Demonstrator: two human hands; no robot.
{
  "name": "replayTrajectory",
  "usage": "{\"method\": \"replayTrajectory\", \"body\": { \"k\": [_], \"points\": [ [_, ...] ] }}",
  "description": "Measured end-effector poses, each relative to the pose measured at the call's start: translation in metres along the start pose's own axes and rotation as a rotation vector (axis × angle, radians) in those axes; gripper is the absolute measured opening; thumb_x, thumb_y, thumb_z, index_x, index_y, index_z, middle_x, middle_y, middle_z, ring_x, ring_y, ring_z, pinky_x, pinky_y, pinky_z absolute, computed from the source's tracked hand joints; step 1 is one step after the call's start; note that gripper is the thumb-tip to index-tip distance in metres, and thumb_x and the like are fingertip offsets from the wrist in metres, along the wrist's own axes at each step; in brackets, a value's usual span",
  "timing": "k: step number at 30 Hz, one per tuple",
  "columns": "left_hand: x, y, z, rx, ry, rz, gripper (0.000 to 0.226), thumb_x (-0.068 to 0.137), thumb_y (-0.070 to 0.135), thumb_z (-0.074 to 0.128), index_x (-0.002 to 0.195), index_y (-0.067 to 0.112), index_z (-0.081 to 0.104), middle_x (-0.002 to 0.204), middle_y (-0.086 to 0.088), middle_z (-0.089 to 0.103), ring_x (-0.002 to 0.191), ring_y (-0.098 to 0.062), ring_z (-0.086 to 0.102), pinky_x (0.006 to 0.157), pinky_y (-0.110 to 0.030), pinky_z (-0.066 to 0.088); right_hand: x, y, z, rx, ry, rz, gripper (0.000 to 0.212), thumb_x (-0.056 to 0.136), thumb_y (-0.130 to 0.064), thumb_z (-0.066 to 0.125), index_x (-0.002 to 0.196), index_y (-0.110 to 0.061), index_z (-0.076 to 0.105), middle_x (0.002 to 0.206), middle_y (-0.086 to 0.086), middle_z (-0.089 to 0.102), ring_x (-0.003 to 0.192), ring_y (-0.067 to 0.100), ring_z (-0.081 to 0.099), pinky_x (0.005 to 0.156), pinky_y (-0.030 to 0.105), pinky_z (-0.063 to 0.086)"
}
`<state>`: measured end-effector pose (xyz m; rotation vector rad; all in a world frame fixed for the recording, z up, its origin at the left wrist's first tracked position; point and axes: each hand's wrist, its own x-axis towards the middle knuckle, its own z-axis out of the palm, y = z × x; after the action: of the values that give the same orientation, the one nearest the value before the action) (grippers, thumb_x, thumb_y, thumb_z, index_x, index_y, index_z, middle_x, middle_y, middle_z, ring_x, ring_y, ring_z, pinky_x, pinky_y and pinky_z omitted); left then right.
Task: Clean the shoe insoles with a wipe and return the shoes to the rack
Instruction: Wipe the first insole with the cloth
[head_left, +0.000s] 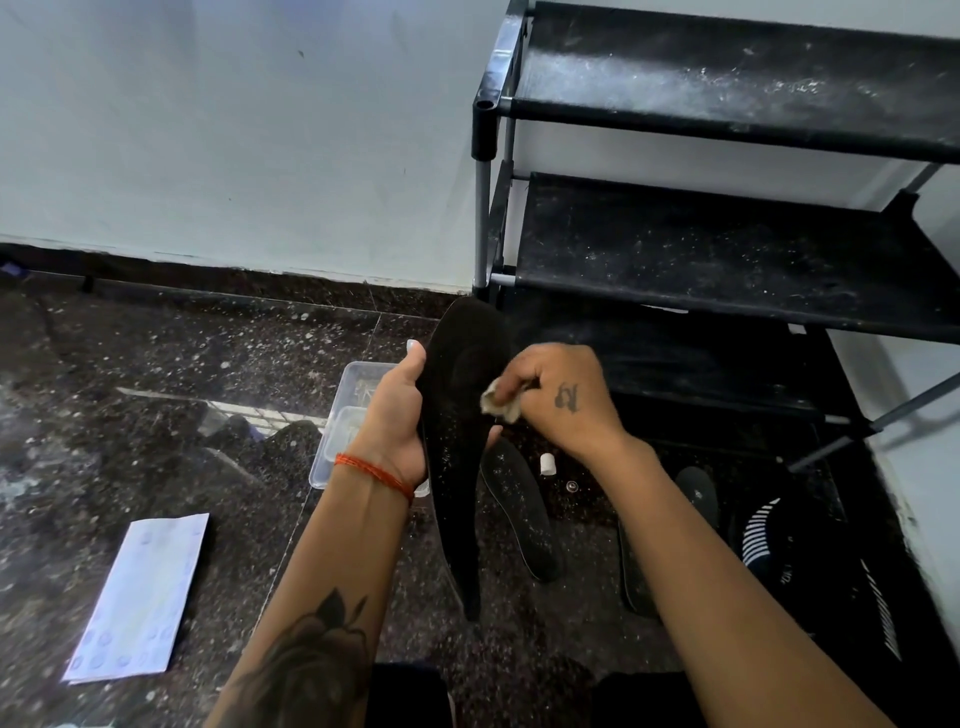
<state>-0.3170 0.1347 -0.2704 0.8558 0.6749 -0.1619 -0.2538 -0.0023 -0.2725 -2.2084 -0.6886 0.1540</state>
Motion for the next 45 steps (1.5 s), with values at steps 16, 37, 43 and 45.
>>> {"method": "replayTrajectory", "body": {
  "k": [16,37,43,45],
  "points": [
    [-0.001,-0.001,0.003,-0.052,-0.04,-0.007,0.069,0.098,0.057,0.023,0.094,0.004,0.067,0.079,-0.017,0.071,0.064,-0.028,0.071,0.055,-0.039,0.058,-0.002,-0.016,0.01,0.191,-0.089,-0.075,0.032,0.065,0.01,0.059,0.078,-0.013,0.077,0.083,-0.001,0.072,0.08,0.009,0.065,0.077,0.025,0.053],
    [0.002,0.001,-0.002,-0.017,-0.017,-0.005,0.067,0.096,0.061,0.022,0.101,0.009,0.065,0.09,-0.016,0.073,0.075,-0.031,0.07,0.071,-0.044,0.056,-0.001,-0.003,-0.005,0.045,0.01,0.006,0.022,0.07,0.005,0.066,0.076,-0.014,0.077,0.082,-0.004,0.07,0.076,0.004,0.062,0.076,0.016,0.051],
    [0.0,0.0,0.001,0.04,0.0,-0.013,0.068,0.096,0.061,0.022,0.101,0.01,0.066,0.095,-0.017,0.072,0.087,-0.034,0.067,0.08,-0.046,0.047,0.004,0.004,0.003,0.08,0.299,0.074,0.036,0.084,0.009,0.053,0.106,-0.014,0.07,0.104,0.0,0.064,0.095,0.005,0.054,0.08,-0.005,0.035],
    [0.0,-0.001,0.001,0.038,-0.01,-0.026,0.07,0.096,0.062,0.02,0.105,0.009,0.065,0.101,-0.018,0.07,0.096,-0.035,0.064,0.082,-0.045,0.046,0.004,0.003,0.007,0.065,0.226,0.093,0.035,0.085,0.006,0.054,0.107,-0.016,0.07,0.105,0.001,0.064,0.095,0.006,0.055,0.077,-0.006,0.034]
  ]
}}
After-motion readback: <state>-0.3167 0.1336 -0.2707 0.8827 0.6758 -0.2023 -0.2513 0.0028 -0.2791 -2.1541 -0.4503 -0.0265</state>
